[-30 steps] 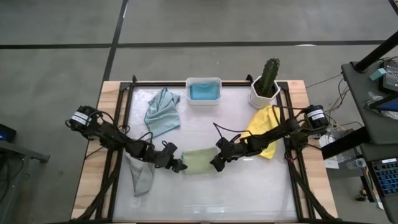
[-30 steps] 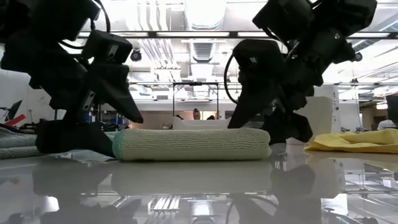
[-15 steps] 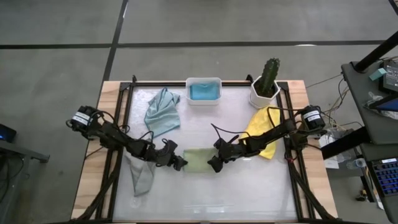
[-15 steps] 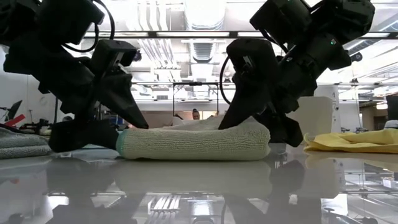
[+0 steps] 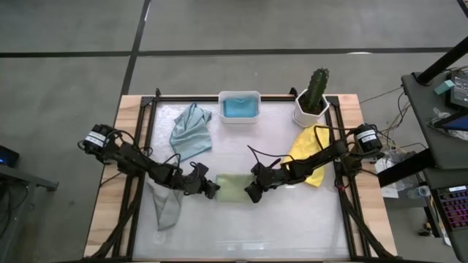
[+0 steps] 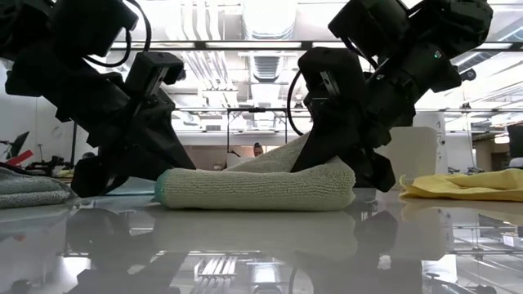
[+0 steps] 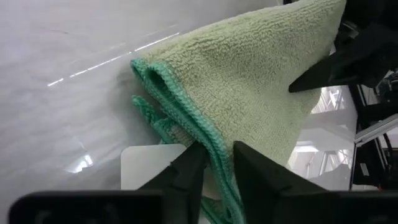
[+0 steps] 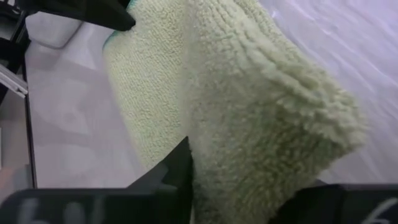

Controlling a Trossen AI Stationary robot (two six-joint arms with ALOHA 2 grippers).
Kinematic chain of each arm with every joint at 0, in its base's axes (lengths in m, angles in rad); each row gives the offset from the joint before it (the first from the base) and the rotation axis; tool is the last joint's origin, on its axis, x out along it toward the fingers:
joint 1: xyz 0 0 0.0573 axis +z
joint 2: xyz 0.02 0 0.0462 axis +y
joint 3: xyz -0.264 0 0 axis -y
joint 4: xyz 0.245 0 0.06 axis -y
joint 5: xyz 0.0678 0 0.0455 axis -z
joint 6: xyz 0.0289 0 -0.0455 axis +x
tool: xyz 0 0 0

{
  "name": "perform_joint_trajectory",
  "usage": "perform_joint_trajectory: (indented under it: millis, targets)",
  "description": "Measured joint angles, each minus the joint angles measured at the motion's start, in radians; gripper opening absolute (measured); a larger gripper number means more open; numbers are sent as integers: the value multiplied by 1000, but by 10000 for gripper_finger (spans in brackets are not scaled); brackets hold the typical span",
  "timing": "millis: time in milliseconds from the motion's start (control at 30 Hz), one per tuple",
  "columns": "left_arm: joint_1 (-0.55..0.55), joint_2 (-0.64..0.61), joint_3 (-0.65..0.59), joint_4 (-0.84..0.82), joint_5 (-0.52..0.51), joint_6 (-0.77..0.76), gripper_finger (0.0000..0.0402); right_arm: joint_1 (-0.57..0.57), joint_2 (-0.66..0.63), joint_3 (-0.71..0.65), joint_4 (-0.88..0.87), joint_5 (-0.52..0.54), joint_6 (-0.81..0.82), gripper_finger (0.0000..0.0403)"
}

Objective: Fold microfiber towels
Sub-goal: Put the green cloth into the bin

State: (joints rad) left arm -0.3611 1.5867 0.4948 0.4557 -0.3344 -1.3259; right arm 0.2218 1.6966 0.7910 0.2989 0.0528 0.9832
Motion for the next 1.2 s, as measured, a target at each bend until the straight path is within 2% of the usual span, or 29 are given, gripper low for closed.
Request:
perform_joint_trajectory:
  millis: [333, 433, 533, 733, 1100, 1200]
  targets:
    - [2, 0, 0, 0, 0, -3, 239, 0, 0, 0, 6, 2, -12, 73]
    - [2, 24, 14, 21, -3, -2, 263, 0, 0, 0, 7, 2, -14, 73]
    - [2, 79, 33, 76, -9, 1, 264, 0, 0, 0, 15, 3, -15, 73]
    - [2, 157, 45, 169, -22, 20, 224, 0, 0, 0, 22, 6, -15, 73]
    - [3, 132, 47, 159, 3, 75, 33, 0, 0, 0, 33, 10, -41, 72]
    - [4, 131, 47, 162, 3, 78, 10, 0, 0, 0, 32, 10, -46, 72]
